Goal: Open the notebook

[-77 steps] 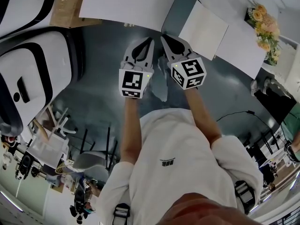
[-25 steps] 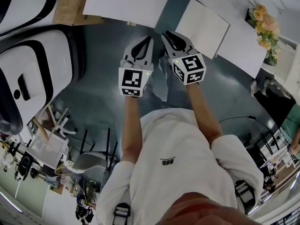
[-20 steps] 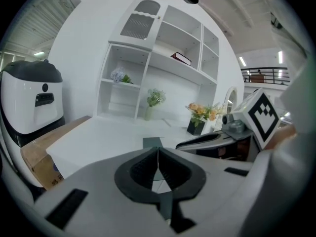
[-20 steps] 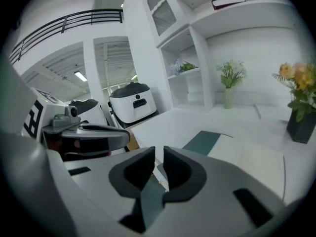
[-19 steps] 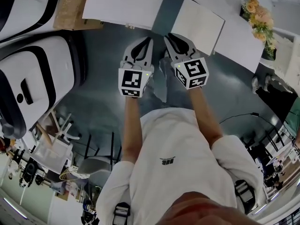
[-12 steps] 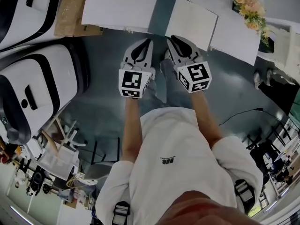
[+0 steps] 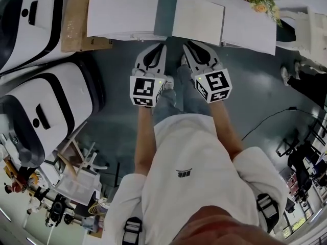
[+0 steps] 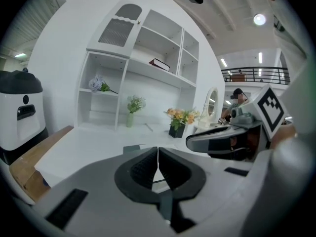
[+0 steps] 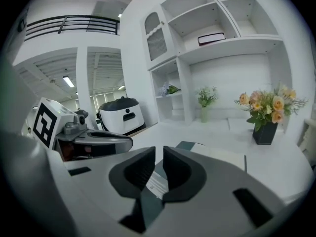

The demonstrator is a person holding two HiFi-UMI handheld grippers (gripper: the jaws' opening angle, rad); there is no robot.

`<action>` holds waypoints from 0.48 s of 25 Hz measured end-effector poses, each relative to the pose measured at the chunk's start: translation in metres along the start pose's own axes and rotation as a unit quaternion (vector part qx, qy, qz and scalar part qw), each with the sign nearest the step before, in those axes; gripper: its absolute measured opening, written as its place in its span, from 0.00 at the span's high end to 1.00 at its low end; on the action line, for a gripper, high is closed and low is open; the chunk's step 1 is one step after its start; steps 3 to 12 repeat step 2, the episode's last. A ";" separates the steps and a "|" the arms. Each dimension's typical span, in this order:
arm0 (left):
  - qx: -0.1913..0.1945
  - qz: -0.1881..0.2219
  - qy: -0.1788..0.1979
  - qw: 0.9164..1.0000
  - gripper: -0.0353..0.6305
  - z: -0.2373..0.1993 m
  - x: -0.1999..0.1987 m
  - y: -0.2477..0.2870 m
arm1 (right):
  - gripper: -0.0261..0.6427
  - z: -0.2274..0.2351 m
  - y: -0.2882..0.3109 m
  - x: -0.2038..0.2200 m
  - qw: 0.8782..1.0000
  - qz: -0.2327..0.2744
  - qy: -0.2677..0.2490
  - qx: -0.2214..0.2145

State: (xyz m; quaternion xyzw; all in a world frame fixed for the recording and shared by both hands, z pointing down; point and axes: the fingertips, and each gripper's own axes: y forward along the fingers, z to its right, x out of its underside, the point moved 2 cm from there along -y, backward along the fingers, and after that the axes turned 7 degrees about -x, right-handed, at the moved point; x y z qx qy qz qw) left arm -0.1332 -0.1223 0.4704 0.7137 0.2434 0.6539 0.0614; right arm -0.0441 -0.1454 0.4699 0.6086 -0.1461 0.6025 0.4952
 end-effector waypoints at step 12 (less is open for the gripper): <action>0.002 0.000 0.002 1.000 0.95 0.008 -0.002 -0.005 | 0.91 -0.002 -0.011 -0.001 1.000 0.002 0.000 0.003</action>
